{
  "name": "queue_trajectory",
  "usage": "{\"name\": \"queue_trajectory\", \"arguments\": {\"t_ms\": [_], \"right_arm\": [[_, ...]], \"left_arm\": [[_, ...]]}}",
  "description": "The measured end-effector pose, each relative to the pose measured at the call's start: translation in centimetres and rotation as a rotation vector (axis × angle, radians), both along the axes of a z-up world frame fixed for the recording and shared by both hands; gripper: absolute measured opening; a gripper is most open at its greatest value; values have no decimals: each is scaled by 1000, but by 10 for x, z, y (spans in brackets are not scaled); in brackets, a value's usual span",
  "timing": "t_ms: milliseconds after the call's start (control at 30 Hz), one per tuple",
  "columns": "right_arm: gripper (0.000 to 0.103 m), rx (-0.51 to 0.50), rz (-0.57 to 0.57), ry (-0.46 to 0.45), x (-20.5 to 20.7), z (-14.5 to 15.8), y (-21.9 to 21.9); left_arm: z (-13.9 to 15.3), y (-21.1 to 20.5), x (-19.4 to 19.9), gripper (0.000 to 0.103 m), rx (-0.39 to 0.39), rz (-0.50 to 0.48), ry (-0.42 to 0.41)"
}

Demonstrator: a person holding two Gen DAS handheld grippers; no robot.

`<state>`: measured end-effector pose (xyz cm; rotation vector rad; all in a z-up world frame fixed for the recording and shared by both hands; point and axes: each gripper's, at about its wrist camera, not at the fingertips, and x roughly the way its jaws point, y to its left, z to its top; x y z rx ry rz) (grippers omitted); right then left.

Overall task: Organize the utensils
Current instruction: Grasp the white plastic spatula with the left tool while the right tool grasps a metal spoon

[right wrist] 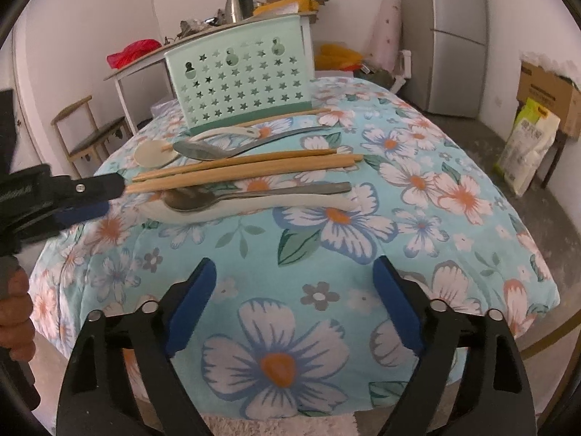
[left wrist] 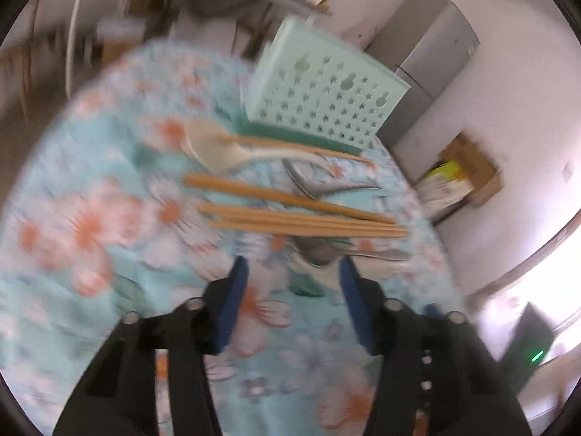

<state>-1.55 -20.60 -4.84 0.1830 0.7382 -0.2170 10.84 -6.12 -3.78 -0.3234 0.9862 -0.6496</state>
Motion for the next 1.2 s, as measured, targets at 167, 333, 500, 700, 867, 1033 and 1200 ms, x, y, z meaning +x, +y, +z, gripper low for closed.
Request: {"name": "queue_trajectory", "arguments": {"t_ms": [167, 333, 500, 700, 867, 1033, 1200], "right_arm": [[78, 12, -2, -3, -1, 1, -1], [73, 13, -7, -7, -3, 4, -2], [68, 9, -25, -30, -10, 13, -5], [62, -10, -41, -69, -17, 26, -10], [57, -24, -31, -89, -17, 36, -7], [54, -63, 62, -131, -9, 51, 3], [42, -101, 193, -150, 8, 64, 13]], "left_arm": [[-29, -2, 20, 25, -133, -14, 225], [-30, 2, 21, 8, -147, 19, 257], [-24, 21, 8, 6, -153, 23, 269], [-16, 65, -12, 3, -90, 67, 258], [-12, 110, -17, 3, -98, 165, 225], [-23, 128, -18, 9, -185, 197, 267], [-33, 122, -17, 9, -189, 199, 252]]}}
